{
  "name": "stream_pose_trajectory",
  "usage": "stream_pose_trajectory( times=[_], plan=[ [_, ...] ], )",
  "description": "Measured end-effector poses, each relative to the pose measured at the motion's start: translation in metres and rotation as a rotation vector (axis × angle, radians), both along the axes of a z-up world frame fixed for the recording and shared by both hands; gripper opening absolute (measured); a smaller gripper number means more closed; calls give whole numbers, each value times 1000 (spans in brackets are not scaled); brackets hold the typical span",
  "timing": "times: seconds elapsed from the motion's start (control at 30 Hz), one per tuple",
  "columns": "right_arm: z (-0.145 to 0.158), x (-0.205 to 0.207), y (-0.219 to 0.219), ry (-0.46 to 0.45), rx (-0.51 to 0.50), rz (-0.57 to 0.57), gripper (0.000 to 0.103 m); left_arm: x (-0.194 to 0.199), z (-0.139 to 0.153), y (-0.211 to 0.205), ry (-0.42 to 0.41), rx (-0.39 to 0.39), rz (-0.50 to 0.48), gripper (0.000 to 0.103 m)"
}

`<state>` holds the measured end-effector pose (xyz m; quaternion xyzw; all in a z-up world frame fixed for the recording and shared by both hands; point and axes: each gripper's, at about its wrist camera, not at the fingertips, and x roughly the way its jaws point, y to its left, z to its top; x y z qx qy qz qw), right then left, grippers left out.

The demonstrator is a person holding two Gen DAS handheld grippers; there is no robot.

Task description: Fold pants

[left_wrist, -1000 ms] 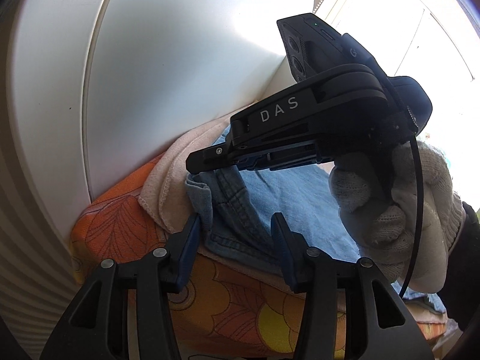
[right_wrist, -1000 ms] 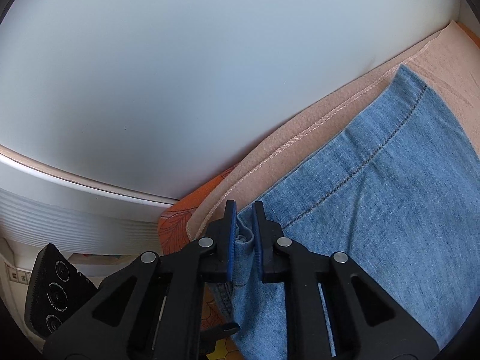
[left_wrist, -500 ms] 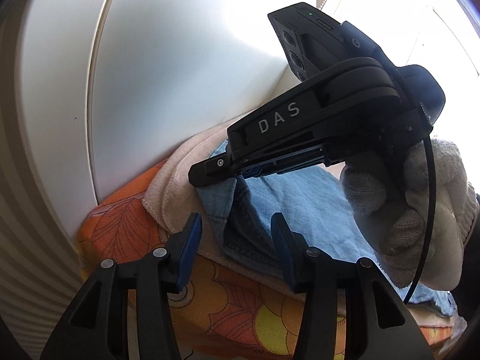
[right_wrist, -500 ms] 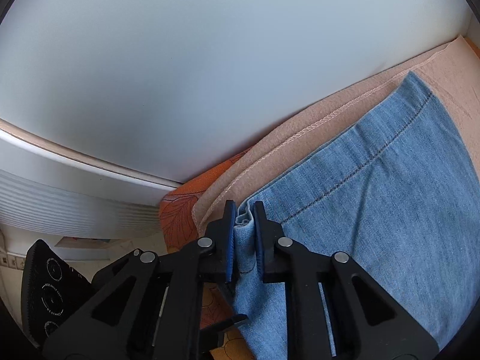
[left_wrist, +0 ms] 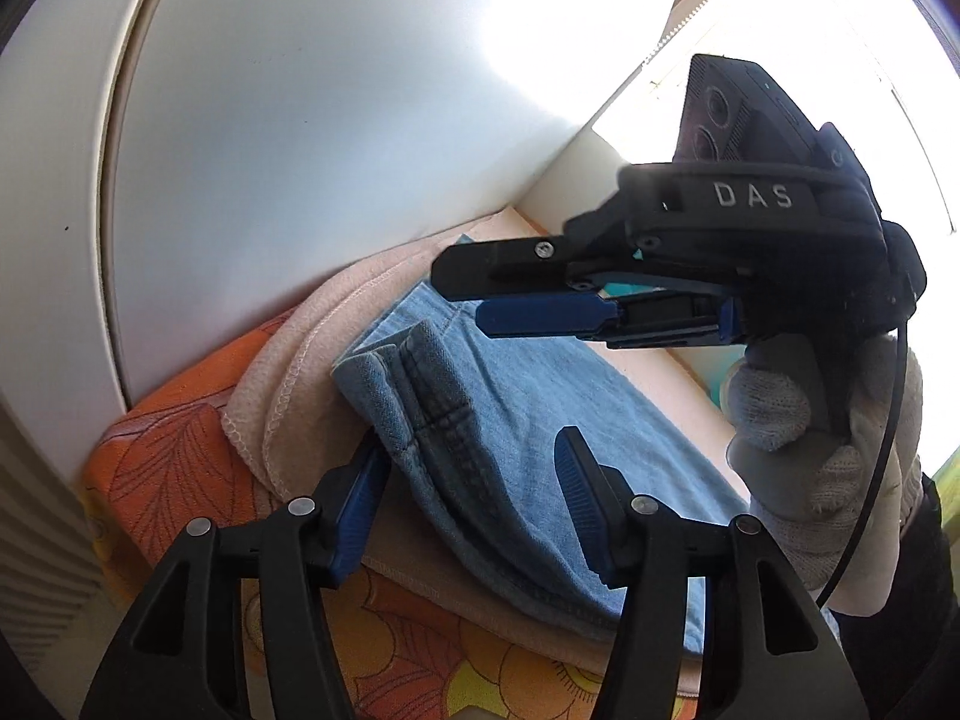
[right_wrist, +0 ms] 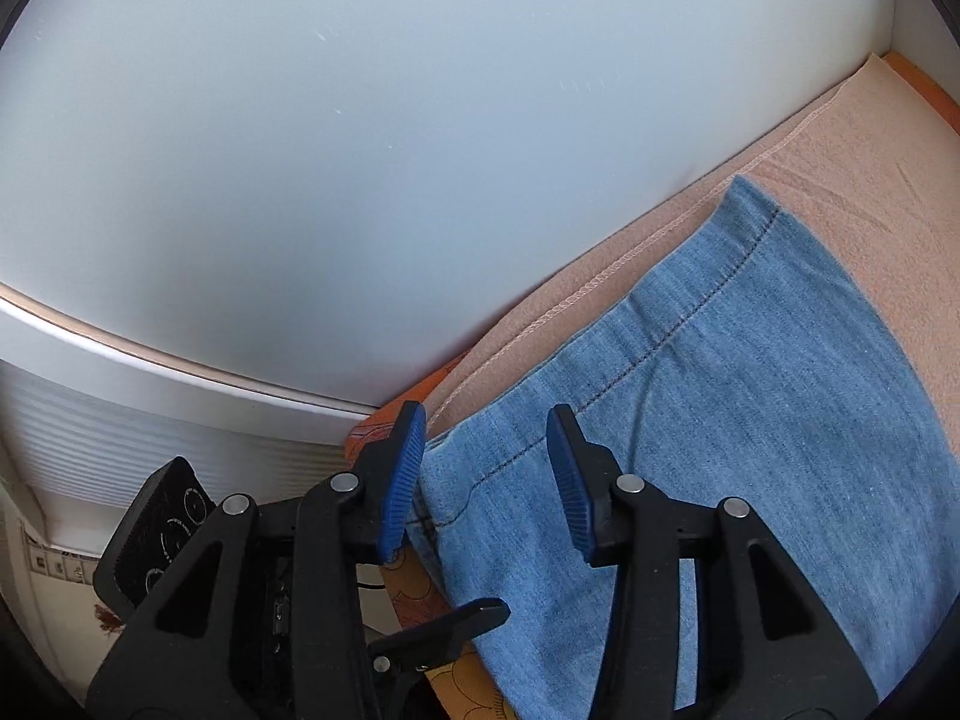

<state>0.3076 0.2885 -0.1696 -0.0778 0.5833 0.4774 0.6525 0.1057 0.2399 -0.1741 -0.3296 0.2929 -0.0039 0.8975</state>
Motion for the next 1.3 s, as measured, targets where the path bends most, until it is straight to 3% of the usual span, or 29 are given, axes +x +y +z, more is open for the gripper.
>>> stream_pose_trajectory(
  times=[0.07,0.2,0.33,0.4,0.47,0.53,0.9,1.03,1.17,1.2,1.27,1.3],
  plan=[
    [-3,2,-5,14,-4,-5,44,1,1,3,-3,-15,5,56],
    [-7,8,-10,13,-4,-46,44,5,1,4,61,73,39,56],
    [0,17,-21,11,9,-72,44,16,-4,9,103,93,98,54],
    [6,20,-25,-1,15,-79,44,16,-5,11,77,121,114,41],
    [7,21,-36,-22,14,-87,46,10,-6,8,60,174,119,21],
    [20,12,-42,-29,15,-93,54,8,-6,7,34,188,106,16],
    [12,7,-9,-77,-67,-84,61,-3,15,-39,-57,306,-8,14],
    [10,19,-10,-127,-130,-128,61,-5,21,-50,-75,322,-43,14],
    [5,32,-18,-117,-156,-153,61,-7,26,-61,-87,348,-85,13],
    [7,35,-22,-120,-159,-161,57,-5,26,-63,-89,352,-96,13],
    [9,40,-29,-104,-156,-167,33,-7,29,-71,-91,361,-119,13],
    [11,41,-33,-101,-150,-166,26,-6,29,-74,-91,362,-127,13]
  ],
)
